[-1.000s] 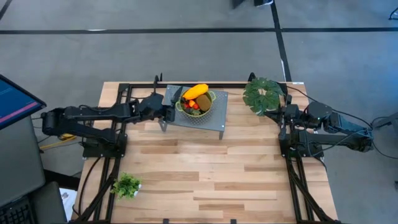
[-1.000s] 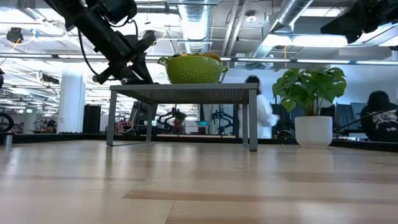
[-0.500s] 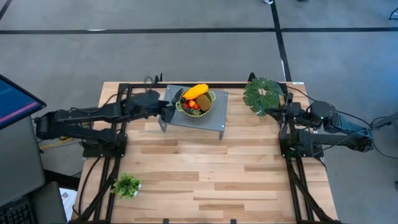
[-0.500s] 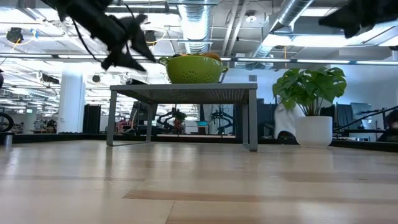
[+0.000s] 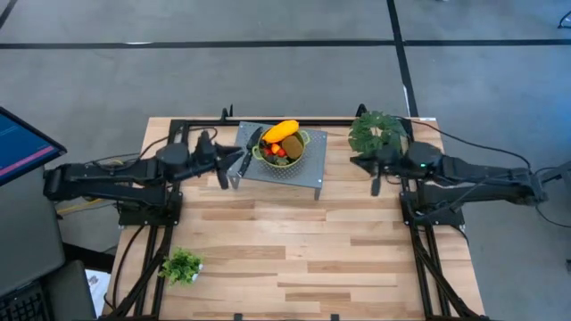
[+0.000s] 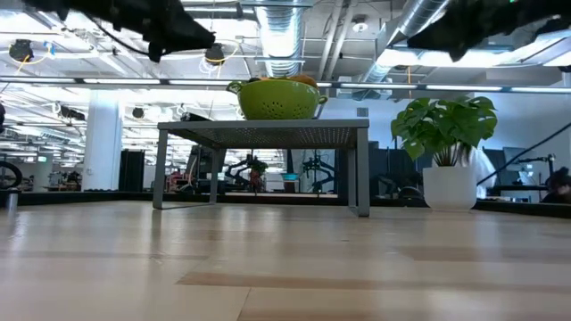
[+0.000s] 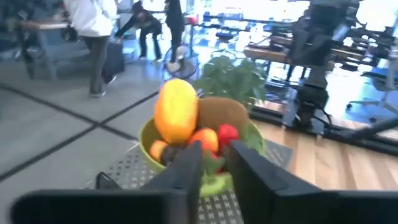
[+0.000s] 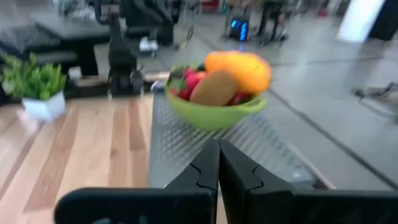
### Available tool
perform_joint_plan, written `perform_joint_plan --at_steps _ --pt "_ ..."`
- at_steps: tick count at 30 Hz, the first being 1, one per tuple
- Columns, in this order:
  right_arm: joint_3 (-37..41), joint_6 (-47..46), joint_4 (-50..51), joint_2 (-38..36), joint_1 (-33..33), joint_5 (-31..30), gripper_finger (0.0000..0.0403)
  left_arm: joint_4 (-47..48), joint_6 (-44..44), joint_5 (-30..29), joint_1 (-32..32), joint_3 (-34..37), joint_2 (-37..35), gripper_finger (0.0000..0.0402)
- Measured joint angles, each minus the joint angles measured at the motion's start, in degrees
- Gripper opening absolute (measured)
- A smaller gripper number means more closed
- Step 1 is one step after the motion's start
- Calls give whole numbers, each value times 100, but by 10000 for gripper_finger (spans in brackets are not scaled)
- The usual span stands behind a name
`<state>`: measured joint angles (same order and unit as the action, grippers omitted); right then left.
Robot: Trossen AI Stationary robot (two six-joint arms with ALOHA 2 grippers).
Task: Pick & Place Fruit
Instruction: Return to Home Position
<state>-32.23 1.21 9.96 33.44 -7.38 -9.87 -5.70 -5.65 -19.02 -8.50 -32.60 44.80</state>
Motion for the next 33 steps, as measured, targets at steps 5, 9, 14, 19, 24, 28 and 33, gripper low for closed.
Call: perform_joint_plan --at_steps 5,9,14,19,24,28,33 --pt "8 78 -408 867 100 98 0 -442 170 141 202 916 -706 8" --pt "102 247 -683 1006 77 97 0 -593 204 512 221 1590 -1579 6" --pt "646 344 -1116 691 -116 94 0 -608 422 708 221 2055 -2508 1" --pt "1255 453 -1496 62 -366 366 0 -598 694 947 221 2380 -3164 1" --pt "1460 480 -1219 -677 -630 582 0 -581 716 951 221 2715 -3621 1" --pt "1471 432 -617 -1206 -779 688 0 -582 700 953 221 2813 -3800 1" --pt "1465 86 -177 -1866 -895 1019 0 -573 836 1039 219 2811 -3845 1"
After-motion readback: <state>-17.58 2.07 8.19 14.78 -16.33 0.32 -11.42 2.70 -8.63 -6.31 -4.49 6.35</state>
